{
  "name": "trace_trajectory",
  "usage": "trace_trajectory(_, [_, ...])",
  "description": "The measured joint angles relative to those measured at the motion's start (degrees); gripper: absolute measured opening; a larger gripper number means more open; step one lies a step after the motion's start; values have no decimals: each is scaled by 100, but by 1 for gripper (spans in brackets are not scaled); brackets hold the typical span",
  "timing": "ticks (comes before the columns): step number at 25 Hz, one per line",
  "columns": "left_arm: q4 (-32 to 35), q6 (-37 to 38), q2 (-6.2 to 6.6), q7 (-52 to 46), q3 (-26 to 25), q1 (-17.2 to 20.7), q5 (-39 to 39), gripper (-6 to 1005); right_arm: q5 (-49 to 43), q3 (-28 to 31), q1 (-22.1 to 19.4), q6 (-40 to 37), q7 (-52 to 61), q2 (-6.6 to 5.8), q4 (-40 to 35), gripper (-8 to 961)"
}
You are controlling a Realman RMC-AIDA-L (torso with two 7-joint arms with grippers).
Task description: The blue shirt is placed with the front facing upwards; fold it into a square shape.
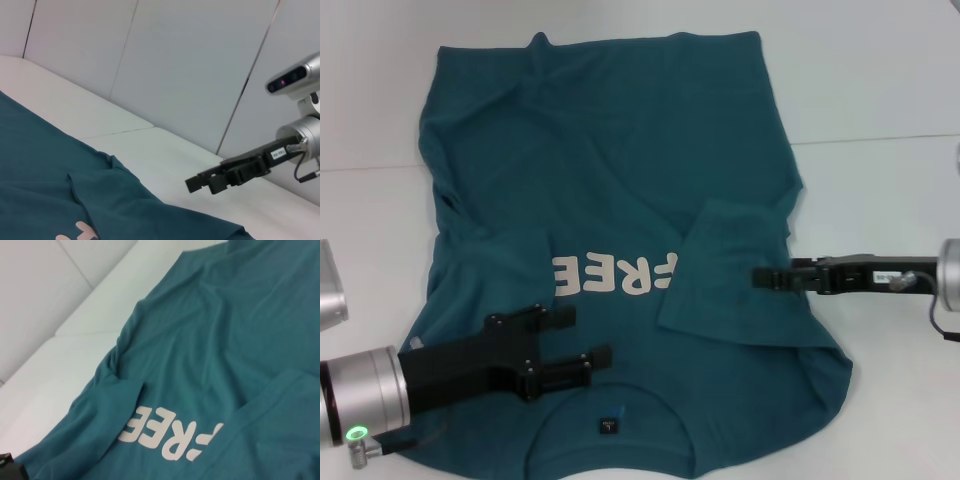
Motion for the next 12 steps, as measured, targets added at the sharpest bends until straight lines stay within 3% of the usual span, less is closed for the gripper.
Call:
trace_trajectory(4, [22, 20, 10, -47, -53, 27, 0, 842, 146, 112, -191, -88, -59, -15, 36, 928])
trace_trajectory(12, [399, 0, 40, -829, -153, 177, 103, 842, 175, 791, -357, -525, -139, 12, 40, 928])
